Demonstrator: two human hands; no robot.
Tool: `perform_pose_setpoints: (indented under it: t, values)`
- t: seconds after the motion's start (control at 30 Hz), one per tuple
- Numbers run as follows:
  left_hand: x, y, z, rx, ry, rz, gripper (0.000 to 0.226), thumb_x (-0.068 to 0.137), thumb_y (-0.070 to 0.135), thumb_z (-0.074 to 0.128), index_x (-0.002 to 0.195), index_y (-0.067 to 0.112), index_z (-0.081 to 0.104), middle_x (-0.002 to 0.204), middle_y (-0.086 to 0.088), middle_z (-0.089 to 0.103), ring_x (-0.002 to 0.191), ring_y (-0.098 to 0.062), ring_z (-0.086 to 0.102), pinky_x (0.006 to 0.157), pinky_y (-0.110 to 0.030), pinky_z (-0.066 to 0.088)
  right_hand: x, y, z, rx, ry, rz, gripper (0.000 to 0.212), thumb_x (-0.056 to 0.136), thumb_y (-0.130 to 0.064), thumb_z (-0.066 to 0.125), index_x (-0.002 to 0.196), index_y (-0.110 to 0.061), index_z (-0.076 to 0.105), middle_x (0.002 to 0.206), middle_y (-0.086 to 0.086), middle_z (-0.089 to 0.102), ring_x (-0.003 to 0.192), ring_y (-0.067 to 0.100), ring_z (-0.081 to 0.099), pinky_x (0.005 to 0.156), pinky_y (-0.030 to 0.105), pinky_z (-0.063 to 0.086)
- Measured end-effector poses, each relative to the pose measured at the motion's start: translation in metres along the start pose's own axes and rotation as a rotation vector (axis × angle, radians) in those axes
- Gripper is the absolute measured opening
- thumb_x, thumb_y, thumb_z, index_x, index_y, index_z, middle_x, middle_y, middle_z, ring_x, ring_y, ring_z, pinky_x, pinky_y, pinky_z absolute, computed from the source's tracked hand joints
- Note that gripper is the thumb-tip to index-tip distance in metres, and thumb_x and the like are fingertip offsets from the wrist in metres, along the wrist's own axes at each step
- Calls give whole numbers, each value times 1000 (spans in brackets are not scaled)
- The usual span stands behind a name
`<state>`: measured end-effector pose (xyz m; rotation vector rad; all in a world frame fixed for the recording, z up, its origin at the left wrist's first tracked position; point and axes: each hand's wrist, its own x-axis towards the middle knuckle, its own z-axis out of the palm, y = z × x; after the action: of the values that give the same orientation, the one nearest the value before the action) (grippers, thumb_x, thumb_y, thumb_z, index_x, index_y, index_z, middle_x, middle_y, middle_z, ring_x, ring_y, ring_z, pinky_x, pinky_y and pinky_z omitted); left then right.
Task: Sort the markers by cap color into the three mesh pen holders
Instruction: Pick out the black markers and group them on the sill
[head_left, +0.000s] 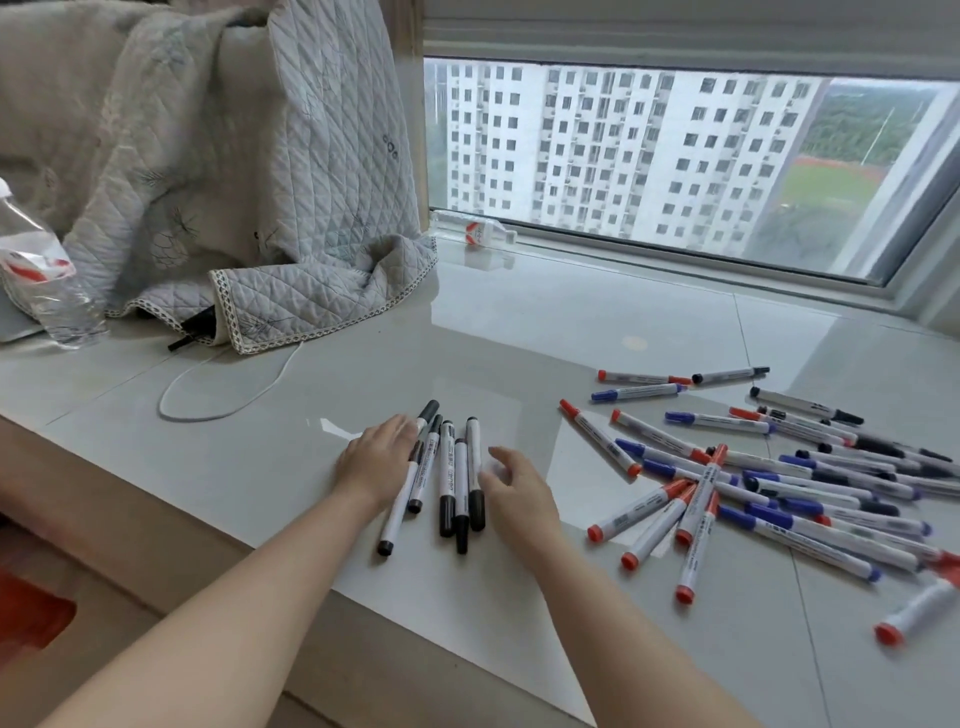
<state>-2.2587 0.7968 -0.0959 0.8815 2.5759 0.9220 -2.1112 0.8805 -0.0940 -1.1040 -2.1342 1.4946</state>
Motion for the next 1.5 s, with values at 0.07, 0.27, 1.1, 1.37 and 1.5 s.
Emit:
perform_pose_setpoints:
  t: [0.07,0.27,1.1,1.37,1.5]
  values:
    - [-2,12,-2,-43,4,18,49,99,39,32,140,13,39,148,-7,37,137,-22,28,112,-31,17,-13,4,-13,-46,-3,-46,39,90,-22,50,128,-23,49,133,-4,51,123,11,46,96,22,35]
    - [-12,108,29,65,18,182,50,88,33,52,136,19,41,140,-6,41,131,-25,31,106,-38,28,-27,2,-83,-210,218,-324,27,90,-20,49,114,-27,58,120,-13,55,112,-1,39,99,20,31]
    - [45,358,258,355,-305,682,31,91,38,48,119,25,53,132,1,48,121,-19,43,99,-38,39,20,187,-440,-604,724,138,20,90,-17,46,99,-18,64,104,4,63,102,21,49,78,30,41]
    - [70,384,289,536,-428,780,55,86,55,52,135,34,41,140,2,39,131,-20,33,106,-42,34,45,190,-451,-681,701,31,14,88,-28,58,98,-22,65,103,0,60,105,20,46,84,30,37]
    - [74,389,299,534,-453,762,53,83,55,56,130,31,46,131,0,45,121,-20,42,99,-36,38,52,193,-453,-771,623,34,16,88,-33,57,99,-25,66,104,-2,59,107,20,45,86,30,34]
